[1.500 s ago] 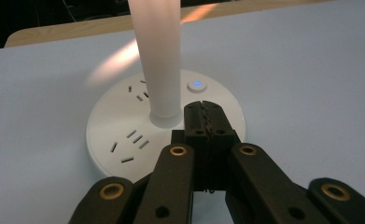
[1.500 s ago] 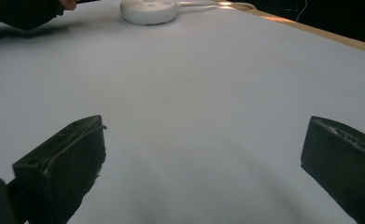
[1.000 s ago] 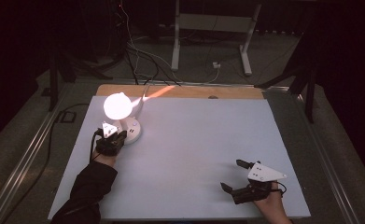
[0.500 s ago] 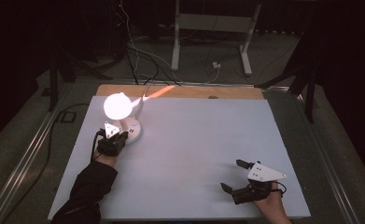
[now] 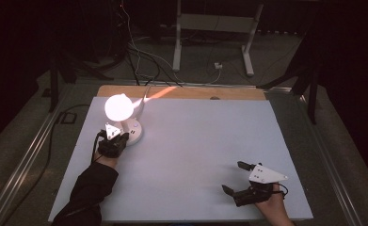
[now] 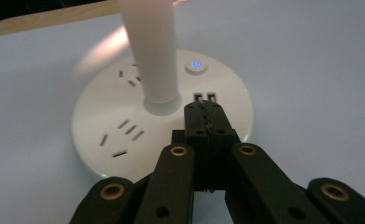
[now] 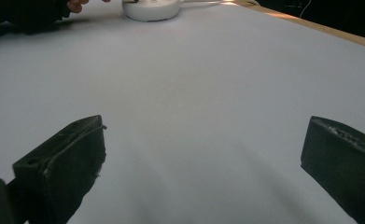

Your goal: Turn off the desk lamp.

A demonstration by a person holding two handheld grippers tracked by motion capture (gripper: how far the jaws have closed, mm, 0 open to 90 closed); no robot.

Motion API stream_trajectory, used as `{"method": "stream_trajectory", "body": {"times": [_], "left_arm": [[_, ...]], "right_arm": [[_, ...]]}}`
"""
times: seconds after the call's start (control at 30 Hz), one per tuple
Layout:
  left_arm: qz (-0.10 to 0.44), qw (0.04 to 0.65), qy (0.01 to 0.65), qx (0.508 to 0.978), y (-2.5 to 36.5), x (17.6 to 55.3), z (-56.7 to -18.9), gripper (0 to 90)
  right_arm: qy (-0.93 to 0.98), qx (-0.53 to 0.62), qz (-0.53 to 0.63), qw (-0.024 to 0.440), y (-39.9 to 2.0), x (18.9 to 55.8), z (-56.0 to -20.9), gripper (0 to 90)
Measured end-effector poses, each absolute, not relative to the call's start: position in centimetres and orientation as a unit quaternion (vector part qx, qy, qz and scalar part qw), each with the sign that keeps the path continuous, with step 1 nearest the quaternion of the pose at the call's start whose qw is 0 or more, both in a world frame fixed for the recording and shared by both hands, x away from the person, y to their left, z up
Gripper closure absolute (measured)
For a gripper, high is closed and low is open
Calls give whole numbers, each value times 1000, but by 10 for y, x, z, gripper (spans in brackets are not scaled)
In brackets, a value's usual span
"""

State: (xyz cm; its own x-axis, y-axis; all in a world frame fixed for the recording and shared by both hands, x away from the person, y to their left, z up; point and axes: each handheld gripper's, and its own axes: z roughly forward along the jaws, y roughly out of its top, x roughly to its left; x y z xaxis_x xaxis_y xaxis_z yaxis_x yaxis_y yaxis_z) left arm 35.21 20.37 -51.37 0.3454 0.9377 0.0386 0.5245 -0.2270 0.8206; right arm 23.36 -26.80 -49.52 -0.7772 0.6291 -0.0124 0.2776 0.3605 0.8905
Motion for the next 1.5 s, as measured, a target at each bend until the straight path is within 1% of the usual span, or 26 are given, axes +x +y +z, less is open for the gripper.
{"method": "stream_trajectory", "body": {"times": [0.03,0.13,0.2,0.43,1.5], "left_arm": [[272,386,500,726,207,351,-514,900],[279,393,503,717,208,350,-504,900],[288,394,501,715,208,349,-498,900],[291,403,497,711,208,347,-492,900],[272,377,493,735,203,353,-511,900]], "right_arm": [[805,281,491,179,-268,234,-495,0],[804,282,492,180,-269,234,-495,0],[803,284,492,180,-269,234,-495,0],[804,281,492,180,-269,234,-495,0],[804,283,492,178,-269,234,-496,0]]}}
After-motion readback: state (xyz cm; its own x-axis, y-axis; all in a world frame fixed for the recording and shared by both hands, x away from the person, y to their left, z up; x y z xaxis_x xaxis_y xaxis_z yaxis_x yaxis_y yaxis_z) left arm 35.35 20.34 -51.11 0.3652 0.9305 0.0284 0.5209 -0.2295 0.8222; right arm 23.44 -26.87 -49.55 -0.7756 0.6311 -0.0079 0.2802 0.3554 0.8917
